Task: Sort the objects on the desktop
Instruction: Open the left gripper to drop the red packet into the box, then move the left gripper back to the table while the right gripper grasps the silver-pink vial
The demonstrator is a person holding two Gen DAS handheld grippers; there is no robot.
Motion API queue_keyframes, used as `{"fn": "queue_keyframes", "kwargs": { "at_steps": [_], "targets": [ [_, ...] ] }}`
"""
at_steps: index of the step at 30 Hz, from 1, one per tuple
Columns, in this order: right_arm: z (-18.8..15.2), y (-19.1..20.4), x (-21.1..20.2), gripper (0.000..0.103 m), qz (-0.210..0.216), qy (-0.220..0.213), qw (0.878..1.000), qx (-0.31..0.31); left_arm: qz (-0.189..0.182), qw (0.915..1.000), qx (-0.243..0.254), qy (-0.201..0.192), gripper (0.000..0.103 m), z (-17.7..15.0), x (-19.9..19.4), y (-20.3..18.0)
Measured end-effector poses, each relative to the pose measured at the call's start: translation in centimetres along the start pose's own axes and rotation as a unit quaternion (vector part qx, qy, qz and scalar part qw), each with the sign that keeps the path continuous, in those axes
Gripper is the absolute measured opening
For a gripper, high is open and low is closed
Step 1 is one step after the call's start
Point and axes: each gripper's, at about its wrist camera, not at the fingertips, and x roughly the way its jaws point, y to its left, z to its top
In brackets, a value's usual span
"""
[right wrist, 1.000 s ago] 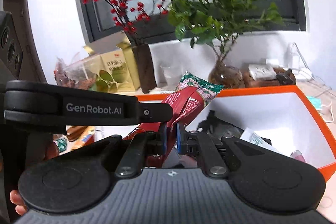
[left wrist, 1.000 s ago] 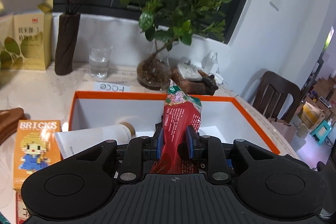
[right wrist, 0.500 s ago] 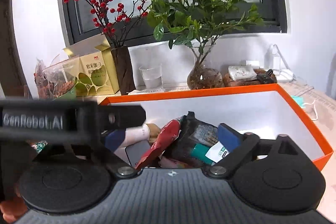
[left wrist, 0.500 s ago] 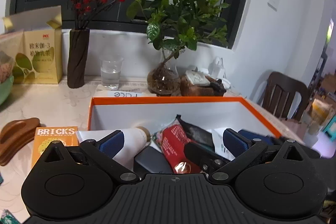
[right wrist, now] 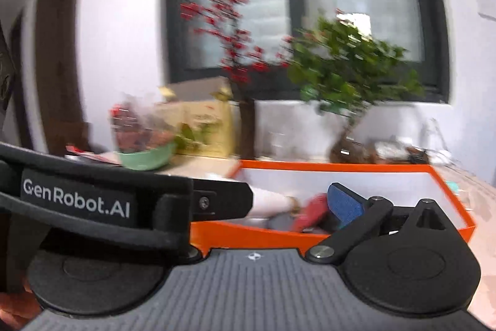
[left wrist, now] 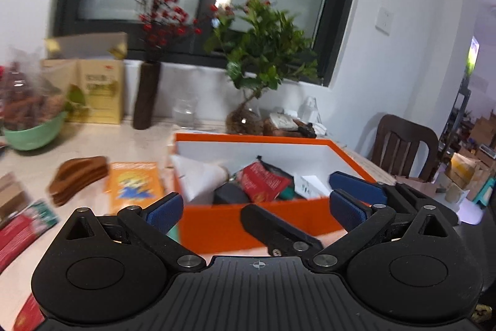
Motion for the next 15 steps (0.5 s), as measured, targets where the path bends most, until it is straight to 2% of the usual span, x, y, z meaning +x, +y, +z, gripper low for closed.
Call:
{"fn": "queue_keyframes", "kwargs": {
  "at_steps": [6,11,15],
  "targets": [
    [-1.9,5.4,-2.2,0.103,0.092,0.013,0.996,-0.012,0.057,0.9981,-0.009,-0.021,0.103,-4.0,-7.8,2.8],
    [-4.2,8.8,-2.5,0.102,0.138,0.04,0.989,-0.021,0.09,0.9951,-0.018,-0.036,0.103,-7.0,-13.1,6.4],
    [-6.1,11.0,-1.6,0.1,0.173,0.076,0.981,-0.033,0.129,0.9901,-0.036,-0.041,0.103,-8.3,-15.7,10.0]
  ]
}}
